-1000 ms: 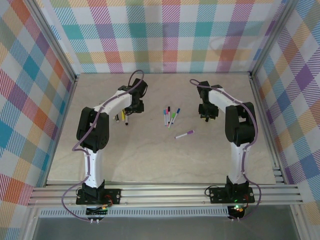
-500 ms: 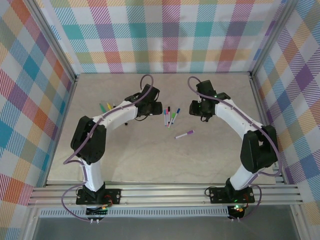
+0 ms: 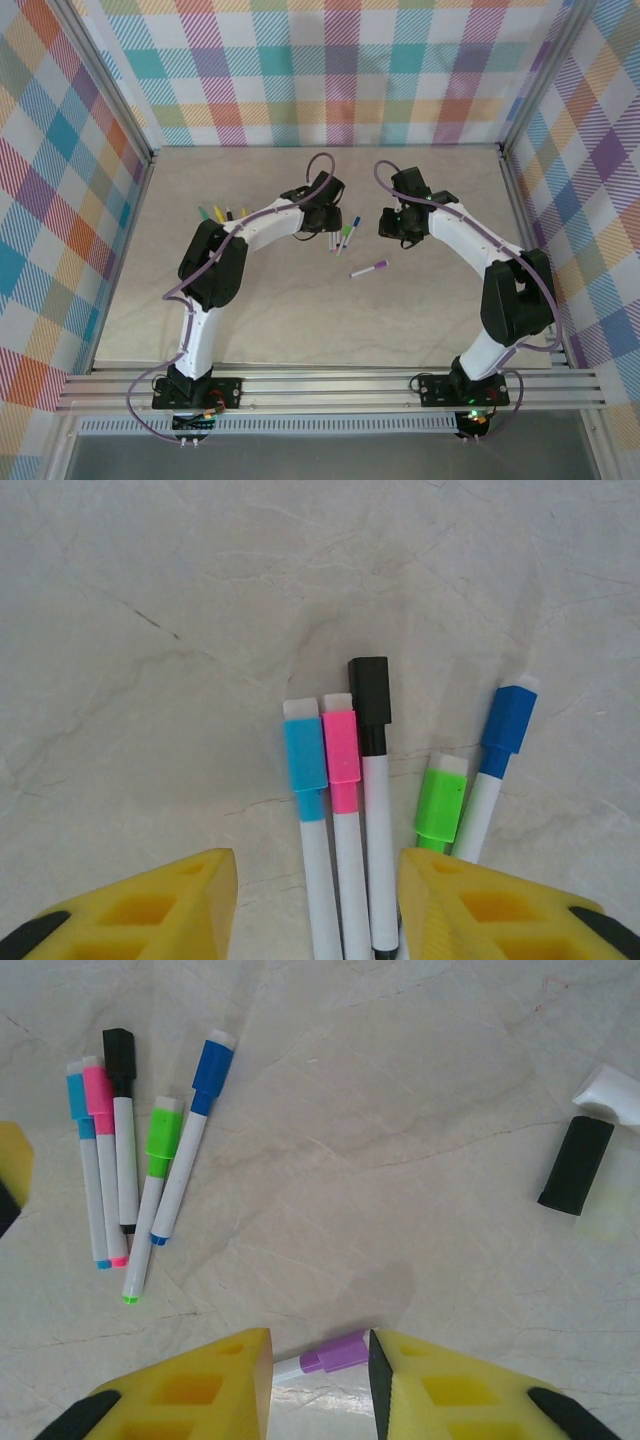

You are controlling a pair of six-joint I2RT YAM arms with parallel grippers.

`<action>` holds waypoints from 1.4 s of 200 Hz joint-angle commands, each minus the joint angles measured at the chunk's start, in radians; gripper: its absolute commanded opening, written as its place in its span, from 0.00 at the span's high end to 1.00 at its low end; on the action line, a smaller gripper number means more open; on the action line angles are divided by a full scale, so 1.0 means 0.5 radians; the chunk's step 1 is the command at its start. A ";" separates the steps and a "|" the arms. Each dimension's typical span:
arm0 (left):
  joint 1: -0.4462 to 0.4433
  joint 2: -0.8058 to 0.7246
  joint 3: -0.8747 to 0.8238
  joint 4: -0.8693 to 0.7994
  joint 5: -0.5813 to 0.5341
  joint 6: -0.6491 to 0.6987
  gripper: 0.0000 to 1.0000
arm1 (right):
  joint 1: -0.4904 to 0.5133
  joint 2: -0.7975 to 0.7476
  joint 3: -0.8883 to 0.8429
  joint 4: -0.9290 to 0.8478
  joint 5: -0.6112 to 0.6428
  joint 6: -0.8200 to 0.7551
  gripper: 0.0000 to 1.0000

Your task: Open the pen caps

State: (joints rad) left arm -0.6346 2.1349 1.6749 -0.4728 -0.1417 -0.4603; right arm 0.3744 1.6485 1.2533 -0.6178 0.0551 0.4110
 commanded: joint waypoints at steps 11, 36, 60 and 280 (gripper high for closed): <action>-0.010 0.110 0.172 -0.206 -0.174 0.003 0.57 | 0.000 0.029 -0.018 0.036 -0.045 0.046 0.68; -0.010 0.154 0.211 -0.245 -0.196 0.009 0.58 | -0.001 0.032 -0.017 0.036 -0.037 0.041 0.68; -0.010 0.191 0.241 -0.255 -0.195 0.010 0.59 | 0.000 0.037 -0.018 0.034 -0.036 0.040 0.69; 0.039 0.463 0.528 -0.444 -0.172 0.056 0.61 | 0.000 0.088 -0.012 0.048 -0.046 0.038 0.70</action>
State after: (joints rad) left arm -0.6296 2.3341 1.9079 -0.6529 -0.2218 -0.4488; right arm 0.3744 1.6749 1.2526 -0.6056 0.0471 0.4145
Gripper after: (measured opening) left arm 0.390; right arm 0.297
